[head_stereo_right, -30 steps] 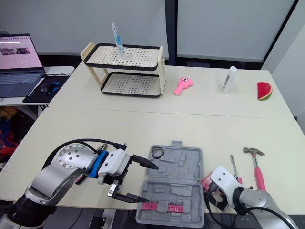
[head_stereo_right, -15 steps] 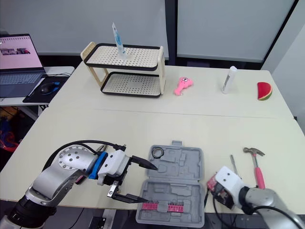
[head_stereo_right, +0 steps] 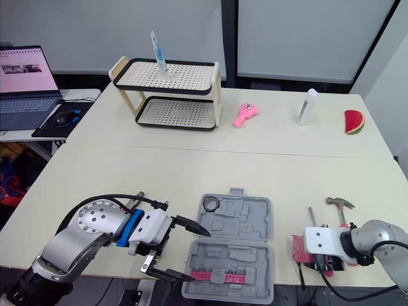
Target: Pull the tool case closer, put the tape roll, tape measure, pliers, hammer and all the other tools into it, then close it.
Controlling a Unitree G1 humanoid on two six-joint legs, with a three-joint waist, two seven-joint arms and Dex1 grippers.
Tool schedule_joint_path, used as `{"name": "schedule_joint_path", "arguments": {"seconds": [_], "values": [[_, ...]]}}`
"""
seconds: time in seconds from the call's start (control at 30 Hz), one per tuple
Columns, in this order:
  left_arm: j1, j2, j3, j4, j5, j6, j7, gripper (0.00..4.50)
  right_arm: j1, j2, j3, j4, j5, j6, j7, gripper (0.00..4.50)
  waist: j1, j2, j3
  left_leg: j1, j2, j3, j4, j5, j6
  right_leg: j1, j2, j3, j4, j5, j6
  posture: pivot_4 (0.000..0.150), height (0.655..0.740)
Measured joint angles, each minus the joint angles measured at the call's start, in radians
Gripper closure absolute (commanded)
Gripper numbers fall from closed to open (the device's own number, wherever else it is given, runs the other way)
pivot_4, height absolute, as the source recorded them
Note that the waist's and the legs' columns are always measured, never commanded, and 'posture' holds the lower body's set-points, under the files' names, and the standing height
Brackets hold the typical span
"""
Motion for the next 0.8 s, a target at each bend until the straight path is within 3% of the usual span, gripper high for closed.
{"name": "schedule_joint_path", "arguments": {"seconds": [0.63,0.77,0.8], "values": [[0.004,0.000,-0.008,-0.002,0.000,-0.002,-0.001,0.00,0.043,0.071,0.045,-0.016,-0.048,0.012,0.006,1.38,0.000,0.000,0.000,0.000,0.000,0.000,0.000,0.000,0.000,0.000,0.000,0.000,0.000,0.000,0.000,0.150,0.7350],[0.004,0.000,-0.012,-0.002,0.001,-0.003,-0.001,0.00,0.043,0.088,0.045,-0.016,-0.043,0.019,0.007,0.05,0.000,0.000,0.000,0.000,0.000,0.000,0.000,0.000,0.000,0.000,0.000,0.000,0.000,0.000,0.000,0.150,0.7350],[0.004,0.000,-0.012,-0.002,0.000,-0.003,-0.001,0.00,0.043,0.090,0.045,-0.016,-0.042,0.018,0.007,0.02,0.000,0.000,0.000,0.000,0.000,0.000,0.000,0.000,0.000,0.000,0.000,0.000,0.000,0.000,0.000,0.150,0.7350]]}}
